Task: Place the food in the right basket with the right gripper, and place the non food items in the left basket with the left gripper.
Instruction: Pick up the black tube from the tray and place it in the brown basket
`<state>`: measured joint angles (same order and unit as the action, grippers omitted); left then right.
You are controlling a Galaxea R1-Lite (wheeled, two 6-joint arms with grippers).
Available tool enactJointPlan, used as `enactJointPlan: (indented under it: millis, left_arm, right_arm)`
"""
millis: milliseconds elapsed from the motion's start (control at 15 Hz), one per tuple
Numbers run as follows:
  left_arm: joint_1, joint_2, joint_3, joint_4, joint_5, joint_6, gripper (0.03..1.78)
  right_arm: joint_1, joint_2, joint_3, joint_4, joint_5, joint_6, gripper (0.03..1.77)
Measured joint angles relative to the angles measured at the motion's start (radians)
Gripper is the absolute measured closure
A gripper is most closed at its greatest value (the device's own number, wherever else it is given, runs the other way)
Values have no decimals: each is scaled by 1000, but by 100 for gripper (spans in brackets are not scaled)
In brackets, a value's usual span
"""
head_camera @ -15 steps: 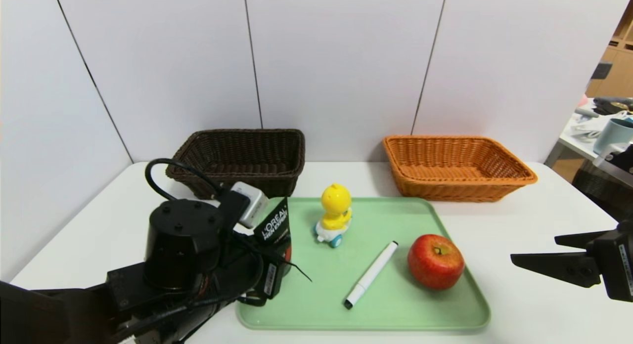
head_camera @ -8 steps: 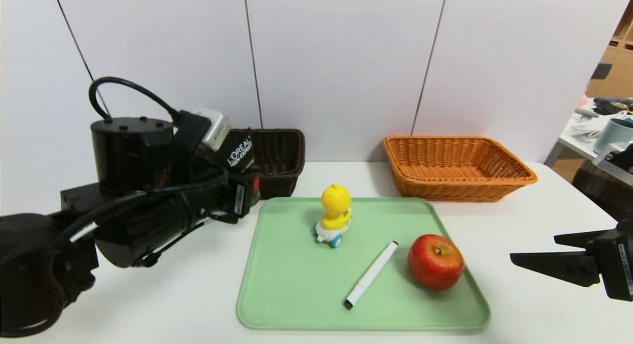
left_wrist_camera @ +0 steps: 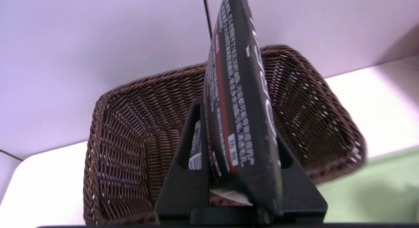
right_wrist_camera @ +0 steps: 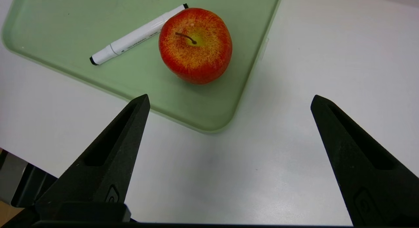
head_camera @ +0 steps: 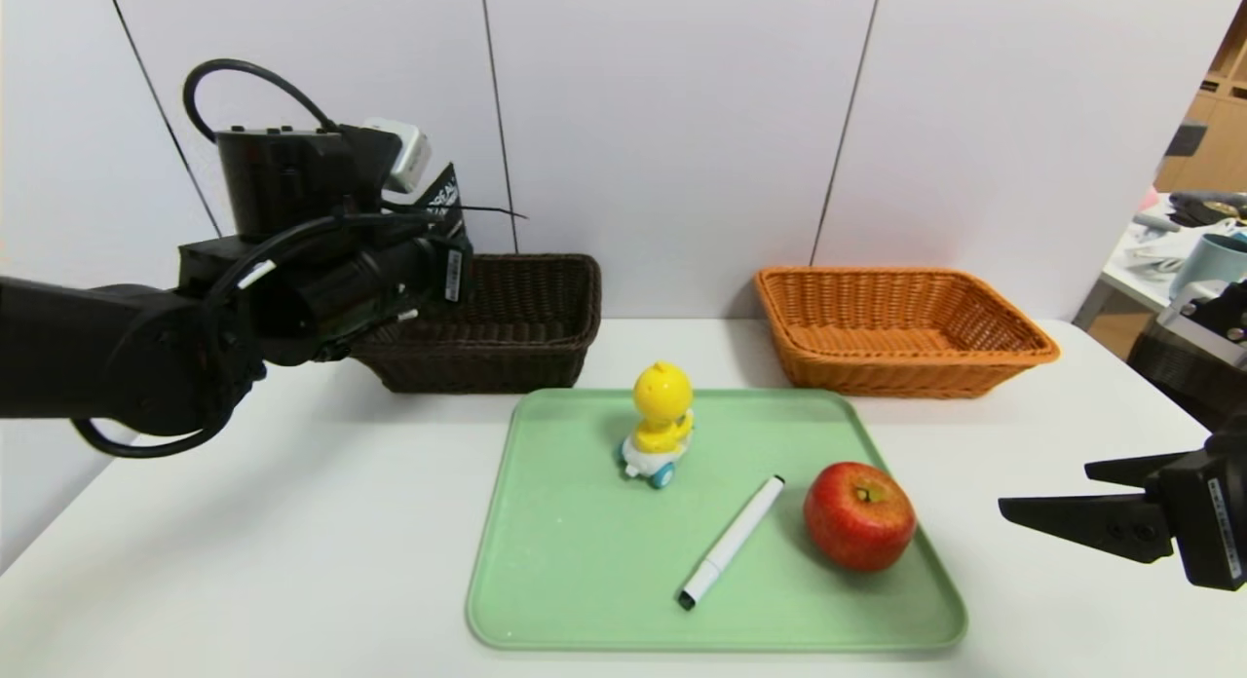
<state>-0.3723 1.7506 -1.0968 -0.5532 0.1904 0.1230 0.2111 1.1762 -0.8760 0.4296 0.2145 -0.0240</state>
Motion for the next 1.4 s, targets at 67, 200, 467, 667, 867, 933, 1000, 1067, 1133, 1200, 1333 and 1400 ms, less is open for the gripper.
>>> enactJointPlan:
  millis: [67, 200, 467, 667, 867, 933, 1000, 1067, 1133, 1200, 1333, 1400]
  left_arm:
    - [16, 39, -38, 5, 0, 0, 143]
    - [51, 117, -117, 10, 0, 0, 143]
    - [100, 264, -238, 48, 0, -2, 143]
    - [122, 344, -262, 49, -1, -4, 143]
    - [139, 388, -267, 50, -4, -9, 143]
    - [142, 394, -270, 50, -17, -9, 143]
    - [145, 397, -271, 50, -36, -10, 127]
    - [148, 399, -271, 50, -50, -10, 113]
    - [150, 399, -271, 51, -55, -10, 100]
    - [151, 397, -272, 51, -56, -10, 89]
    - [151, 384, -272, 51, -58, -11, 71]
    - [151, 372, -272, 54, -58, -11, 64]
  right_arm:
    - [1, 1, 0, -2, 0, 0, 10]
    - [1, 4, 0, -4, 0, 1, 10]
    - [2, 12, 3, -3, 0, -1, 10]
    - [2, 22, 6, -4, 0, -3, 10]
    - [2, 32, 9, -4, 1, -3, 10]
    - [2, 34, 9, -4, 1, -3, 10]
    - [3, 36, 8, -4, 1, -3, 10]
    - [3, 37, 8, -4, 1, -3, 10]
    - [3, 37, 8, -4, 0, -3, 10]
    - [3, 37, 8, -4, 1, -3, 10]
    - [3, 36, 8, -4, 0, -2, 10]
    - [3, 36, 8, -4, 0, -2, 10]
